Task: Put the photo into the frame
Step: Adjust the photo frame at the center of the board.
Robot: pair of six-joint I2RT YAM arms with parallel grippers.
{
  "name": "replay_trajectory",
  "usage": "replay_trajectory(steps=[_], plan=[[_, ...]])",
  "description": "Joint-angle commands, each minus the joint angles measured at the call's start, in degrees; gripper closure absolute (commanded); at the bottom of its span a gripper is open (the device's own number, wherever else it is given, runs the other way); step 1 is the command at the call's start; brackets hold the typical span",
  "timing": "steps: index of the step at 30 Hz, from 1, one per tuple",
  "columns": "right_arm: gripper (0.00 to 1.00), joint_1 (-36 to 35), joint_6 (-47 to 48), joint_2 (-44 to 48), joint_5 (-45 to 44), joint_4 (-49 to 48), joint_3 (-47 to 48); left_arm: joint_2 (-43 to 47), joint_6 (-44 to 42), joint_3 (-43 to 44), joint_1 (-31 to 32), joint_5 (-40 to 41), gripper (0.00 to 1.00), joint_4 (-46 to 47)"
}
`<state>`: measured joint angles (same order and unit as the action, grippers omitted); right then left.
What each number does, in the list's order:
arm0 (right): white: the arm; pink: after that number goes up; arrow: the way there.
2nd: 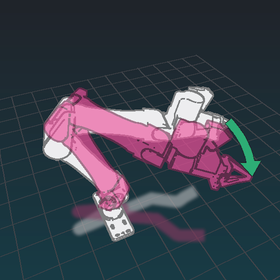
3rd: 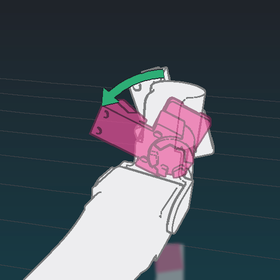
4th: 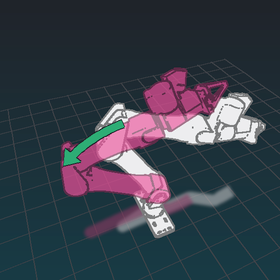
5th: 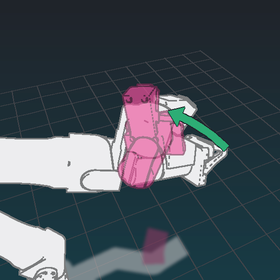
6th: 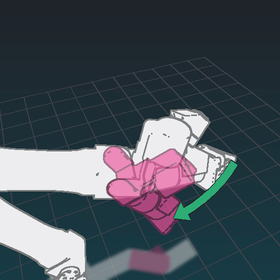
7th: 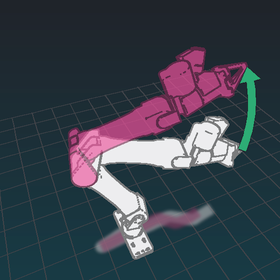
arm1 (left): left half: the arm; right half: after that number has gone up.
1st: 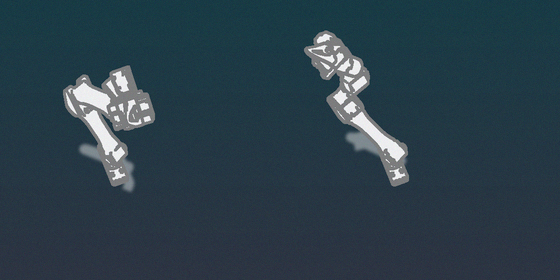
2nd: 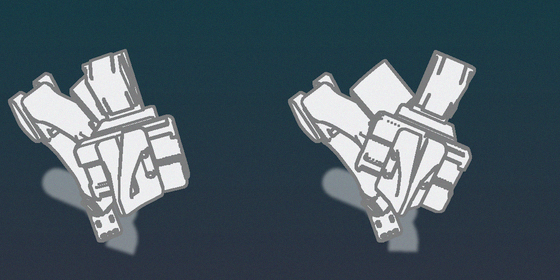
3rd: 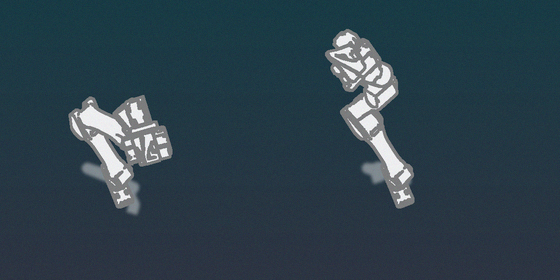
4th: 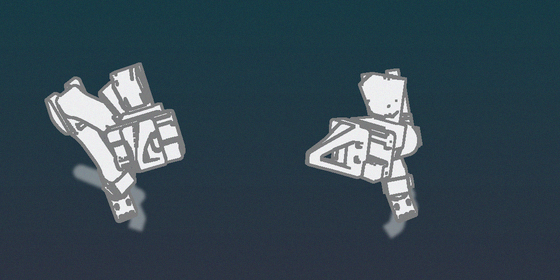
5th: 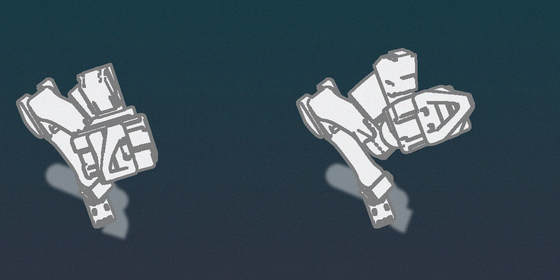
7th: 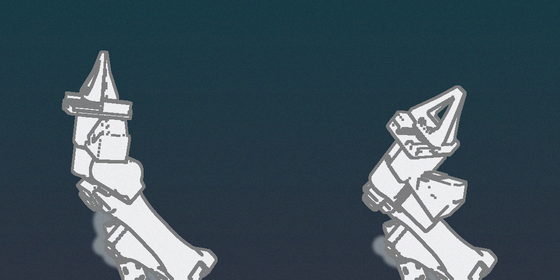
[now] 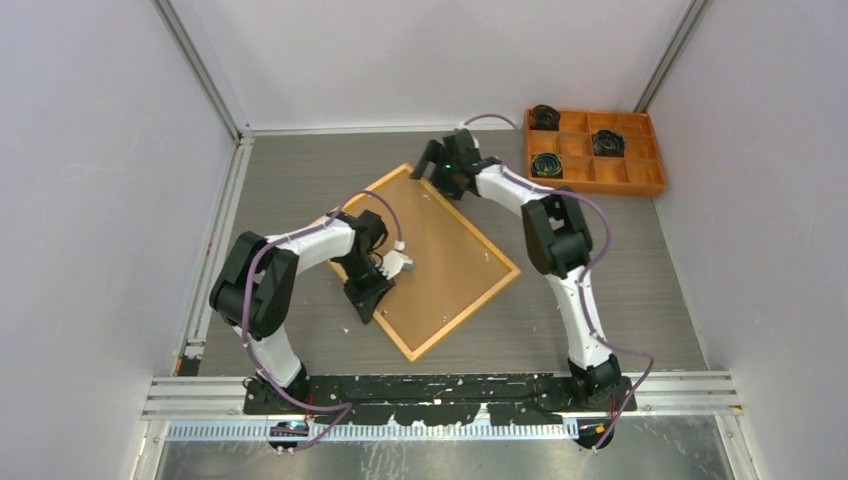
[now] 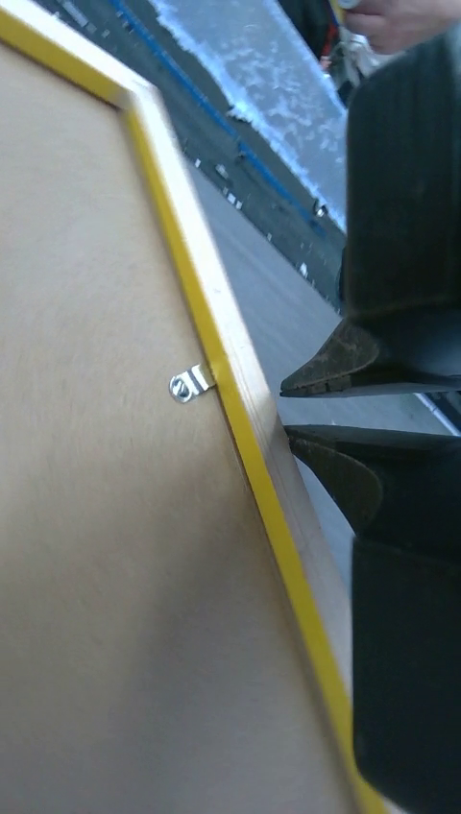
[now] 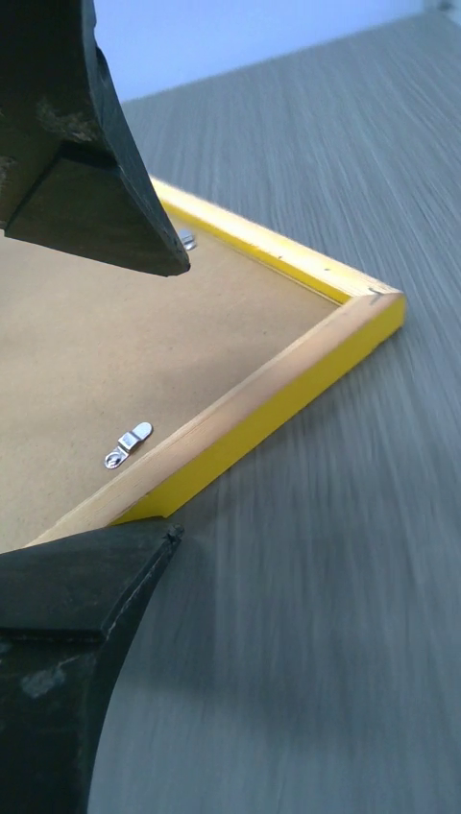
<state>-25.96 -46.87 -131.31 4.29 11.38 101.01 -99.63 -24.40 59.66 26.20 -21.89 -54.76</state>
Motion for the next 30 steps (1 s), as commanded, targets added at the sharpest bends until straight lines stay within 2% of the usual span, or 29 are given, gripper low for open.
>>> replay_trajectory(steps=[1,3,5,11,15,18,22,26,30], plan=[[0.0,-9.2,-1.3,-7.7,13.7,9.5,16.1,-0.7,1.6,2.9,6.3,-5.0,0.77,5.6],[0.0,-10.4,1.0,-10.0,12.9,14.2,21.9,-0.8,1.7,4.2,7.5,-6.3,0.68,4.1],[0.0,-9.4,2.4,-8.7,11.1,15.5,22.1,0.0,0.9,5.2,7.5,-7.0,0.59,1.7],[0.0,-2.7,5.7,5.9,8.0,12.2,9.8,7.6,-3.3,6.2,4.2,-6.1,0.37,-5.2],[0.0,0.6,7.5,19.0,5.0,11.4,-4.6,10.3,-7.0,12.1,-3.1,-8.3,0.36,-12.4],[0.0,1.3,6.5,28.3,3.1,10.9,-15.9,10.1,-7.2,17.4,-11.6,-6.7,0.36,-11.9],[0.0,1.3,2.6,40.6,2.7,11.8,-31.2,5.3,-4.2,24.7,-21.4,2.6,0.39,-4.8],[0.0,1.2,-1.3,54.1,4.5,12.0,-45.0,-2.4,-0.8,30.5,-29.7,14.5,0.48,3.4],[0.0,1.2,-3.7,65.0,4.8,16.7,-53.2,-7.7,0.6,32.2,-35.0,18.3,0.52,8.8]])
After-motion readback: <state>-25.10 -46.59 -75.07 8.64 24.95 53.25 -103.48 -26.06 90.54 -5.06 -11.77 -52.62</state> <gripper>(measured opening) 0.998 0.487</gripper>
